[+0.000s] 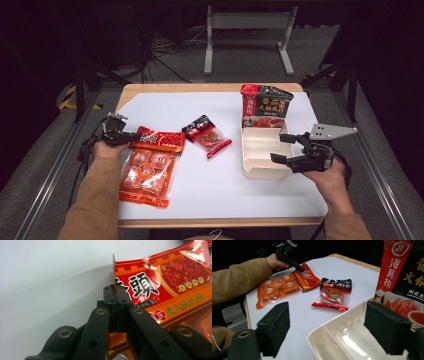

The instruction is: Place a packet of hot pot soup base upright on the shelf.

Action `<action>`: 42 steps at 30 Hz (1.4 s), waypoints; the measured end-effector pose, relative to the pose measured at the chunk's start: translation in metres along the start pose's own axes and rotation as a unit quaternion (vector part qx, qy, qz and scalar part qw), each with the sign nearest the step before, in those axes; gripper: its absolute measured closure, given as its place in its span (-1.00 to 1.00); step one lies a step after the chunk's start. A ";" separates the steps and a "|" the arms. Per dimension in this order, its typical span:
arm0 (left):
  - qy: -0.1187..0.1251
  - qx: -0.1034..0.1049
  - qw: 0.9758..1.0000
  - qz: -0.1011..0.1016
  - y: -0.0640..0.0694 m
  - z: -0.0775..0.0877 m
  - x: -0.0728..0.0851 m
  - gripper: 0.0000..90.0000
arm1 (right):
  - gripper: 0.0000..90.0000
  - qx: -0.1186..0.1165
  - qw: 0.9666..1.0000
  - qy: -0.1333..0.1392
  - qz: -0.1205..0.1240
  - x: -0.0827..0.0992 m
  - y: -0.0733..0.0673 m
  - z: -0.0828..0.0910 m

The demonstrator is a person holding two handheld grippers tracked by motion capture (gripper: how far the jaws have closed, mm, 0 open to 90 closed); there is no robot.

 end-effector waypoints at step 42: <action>0.167 0.049 0.981 -0.080 0.067 0.119 -0.015 1.00 | 0.15 0.075 0.995 0.000 0.066 -0.013 -0.011 0.001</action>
Point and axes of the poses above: each handheld gripper's, and its own axes: z roughly backward along the jaws, x roughly out of its underside, y roughly to its right, the point moved 2 cm from there along -z, roughly forward along the jaws, and after that the axes turned 6 degrees about z, right-handed, at the moved point
